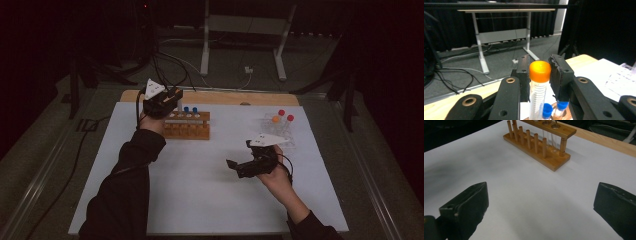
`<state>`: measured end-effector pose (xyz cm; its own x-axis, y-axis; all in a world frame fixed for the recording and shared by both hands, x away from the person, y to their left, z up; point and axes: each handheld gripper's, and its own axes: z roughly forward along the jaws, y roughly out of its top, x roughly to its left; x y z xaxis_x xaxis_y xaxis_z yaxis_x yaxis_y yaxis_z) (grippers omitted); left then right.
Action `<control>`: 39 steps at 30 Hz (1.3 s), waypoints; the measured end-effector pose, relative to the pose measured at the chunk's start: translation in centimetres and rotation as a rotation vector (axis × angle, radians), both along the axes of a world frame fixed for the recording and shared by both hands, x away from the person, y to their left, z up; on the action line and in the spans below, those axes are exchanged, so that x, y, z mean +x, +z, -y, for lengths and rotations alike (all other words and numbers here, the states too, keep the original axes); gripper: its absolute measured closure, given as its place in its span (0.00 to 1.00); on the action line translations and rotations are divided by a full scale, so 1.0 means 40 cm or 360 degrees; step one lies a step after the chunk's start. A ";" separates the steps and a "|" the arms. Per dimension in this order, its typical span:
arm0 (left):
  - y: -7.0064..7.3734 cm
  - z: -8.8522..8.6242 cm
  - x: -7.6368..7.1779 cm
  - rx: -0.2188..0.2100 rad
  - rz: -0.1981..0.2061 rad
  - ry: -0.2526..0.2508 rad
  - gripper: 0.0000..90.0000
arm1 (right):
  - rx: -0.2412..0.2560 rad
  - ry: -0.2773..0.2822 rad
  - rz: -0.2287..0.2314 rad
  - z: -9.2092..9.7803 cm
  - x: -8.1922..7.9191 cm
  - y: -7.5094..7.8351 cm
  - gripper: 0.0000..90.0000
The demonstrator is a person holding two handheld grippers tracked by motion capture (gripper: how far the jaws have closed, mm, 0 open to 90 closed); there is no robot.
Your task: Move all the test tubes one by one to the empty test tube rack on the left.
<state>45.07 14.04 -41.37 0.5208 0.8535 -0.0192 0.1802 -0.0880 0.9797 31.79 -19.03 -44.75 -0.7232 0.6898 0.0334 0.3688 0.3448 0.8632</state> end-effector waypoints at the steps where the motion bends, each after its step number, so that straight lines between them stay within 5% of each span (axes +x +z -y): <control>1: -0.007 -0.001 0.003 0.0004 -0.0018 0.0007 0.80 | 0.0004 0.0000 -0.0003 0.000 0.000 0.000 0.00; 14: -0.088 0.019 0.029 0.0172 -0.0256 0.0038 0.80 | -0.0002 0.0005 -0.0009 0.002 0.001 -0.001 0.00; 25: -0.094 0.008 0.027 0.0116 -0.0275 0.0044 0.80 | 0.0001 0.0001 -0.0008 0.006 0.002 0.001 0.00; 39: -0.089 0.001 0.017 0.0154 -0.0309 0.0033 0.78 | 0.0014 -0.0005 -0.0001 0.011 0.002 0.007 0.00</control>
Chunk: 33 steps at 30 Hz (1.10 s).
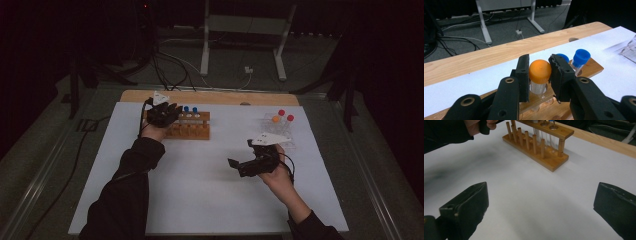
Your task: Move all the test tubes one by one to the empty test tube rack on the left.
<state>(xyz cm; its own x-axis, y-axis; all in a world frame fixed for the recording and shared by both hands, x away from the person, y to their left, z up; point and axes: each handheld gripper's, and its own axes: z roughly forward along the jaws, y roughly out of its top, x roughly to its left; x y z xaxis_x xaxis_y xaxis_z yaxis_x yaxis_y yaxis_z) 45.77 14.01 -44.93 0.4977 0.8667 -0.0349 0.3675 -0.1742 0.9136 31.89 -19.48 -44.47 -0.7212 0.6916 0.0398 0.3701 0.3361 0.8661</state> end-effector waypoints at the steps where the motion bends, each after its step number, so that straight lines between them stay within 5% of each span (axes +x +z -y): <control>1: 0.003 -0.001 -0.002 -0.0010 -0.0012 -0.0003 0.74 | 0.0003 0.0000 0.0003 0.001 0.000 0.001 0.00; 7: 0.033 -0.018 -0.034 -0.0088 -0.0028 -0.0062 0.46 | 0.0008 -0.0017 0.0032 0.016 0.002 0.016 0.00; 11: 0.044 -0.023 -0.078 -0.0033 0.0023 -0.0200 0.36 | 0.0043 -0.0078 0.0077 0.046 0.008 0.036 0.00; 16: 0.045 -0.031 -0.125 -0.0070 0.0015 -0.0299 0.20 | 0.0061 -0.0190 0.0141 0.097 0.016 0.063 0.00; 24: 0.037 -0.033 -0.191 -0.0069 0.0017 -0.0443 0.07 | 0.0050 -0.0314 0.0200 0.159 0.037 0.076 0.00; 33: 0.025 -0.027 -0.259 -0.0083 0.0002 -0.0579 0.04 | 0.0004 -0.0439 0.0120 0.212 0.096 0.048 0.03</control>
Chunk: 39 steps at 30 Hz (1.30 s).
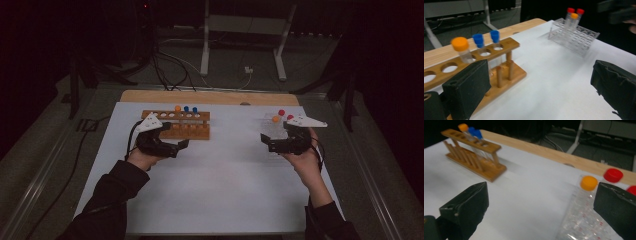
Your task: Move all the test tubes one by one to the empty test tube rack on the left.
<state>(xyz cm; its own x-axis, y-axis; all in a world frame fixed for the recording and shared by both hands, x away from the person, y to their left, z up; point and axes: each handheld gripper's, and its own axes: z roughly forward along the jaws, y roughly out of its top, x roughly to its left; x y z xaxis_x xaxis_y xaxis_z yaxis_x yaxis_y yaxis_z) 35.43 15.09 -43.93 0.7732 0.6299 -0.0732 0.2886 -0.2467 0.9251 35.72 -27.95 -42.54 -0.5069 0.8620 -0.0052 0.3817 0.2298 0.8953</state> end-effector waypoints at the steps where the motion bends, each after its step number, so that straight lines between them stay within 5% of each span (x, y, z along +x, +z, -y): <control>1: -0.003 0.002 -0.006 0.0005 0.0001 -0.0005 0.04 | 0.0001 -0.0013 -0.0007 0.006 0.005 -0.003 0.05; 5: -0.024 0.018 -0.039 0.0021 -0.0026 -0.0101 0.03 | -0.0013 -0.0076 -0.0034 0.028 0.023 -0.015 0.09; 17: -0.066 0.053 -0.079 0.0044 -0.0042 -0.0226 0.04 | -0.0116 -0.0202 -0.0172 0.073 0.082 -0.046 0.56; 21: -0.070 0.057 -0.082 0.0050 -0.0040 -0.0228 0.04 | -0.0196 -0.0191 -0.0227 0.074 0.111 -0.058 0.61; 39: -0.074 0.048 -0.079 0.0058 -0.0054 -0.0234 0.04 | -0.0276 -0.0136 -0.0306 0.054 0.194 -0.083 0.81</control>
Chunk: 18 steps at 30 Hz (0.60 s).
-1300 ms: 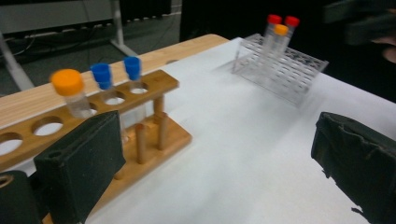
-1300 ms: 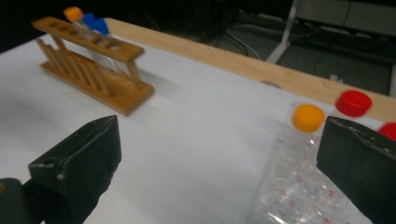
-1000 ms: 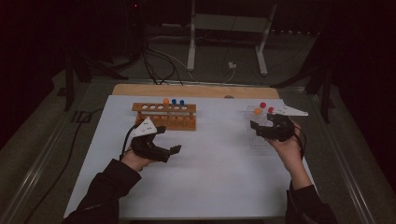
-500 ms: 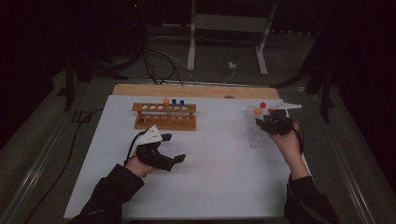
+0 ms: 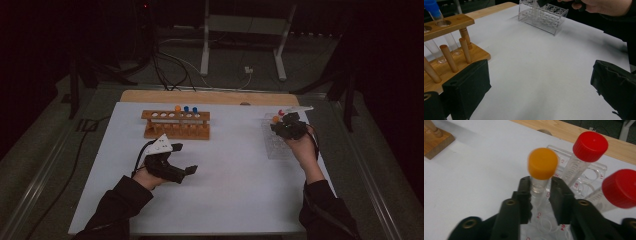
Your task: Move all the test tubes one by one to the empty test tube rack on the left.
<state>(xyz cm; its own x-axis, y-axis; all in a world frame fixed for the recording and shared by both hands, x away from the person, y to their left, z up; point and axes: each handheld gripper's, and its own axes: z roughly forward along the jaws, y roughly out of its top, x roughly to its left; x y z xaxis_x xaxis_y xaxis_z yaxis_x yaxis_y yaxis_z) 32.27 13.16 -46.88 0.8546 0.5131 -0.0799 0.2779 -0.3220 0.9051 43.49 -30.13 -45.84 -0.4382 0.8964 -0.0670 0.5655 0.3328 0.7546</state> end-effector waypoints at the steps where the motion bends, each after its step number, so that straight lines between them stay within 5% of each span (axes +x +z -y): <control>1: 0.000 0.000 0.000 0.0002 0.0000 0.0000 0.04 | 0.0007 0.0008 -0.0001 -0.001 0.001 -0.001 0.82; 8: 0.002 -0.004 0.002 -0.0001 -0.0010 0.0000 0.04 | 0.0030 0.0011 0.0029 0.002 -0.008 0.020 0.83; 18: 0.008 0.000 0.000 -0.0009 -0.0018 -0.0021 0.04 | 0.0004 0.0017 0.0169 -0.002 -0.049 0.098 0.83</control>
<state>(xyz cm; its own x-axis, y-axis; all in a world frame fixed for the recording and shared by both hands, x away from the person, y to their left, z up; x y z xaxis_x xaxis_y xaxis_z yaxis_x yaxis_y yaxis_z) 32.27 13.16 -46.56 0.8604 0.5011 -0.0927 0.2841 -0.3205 0.9036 41.51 -30.06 -41.93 -0.4385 0.8918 -0.1112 0.4787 0.3365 0.8109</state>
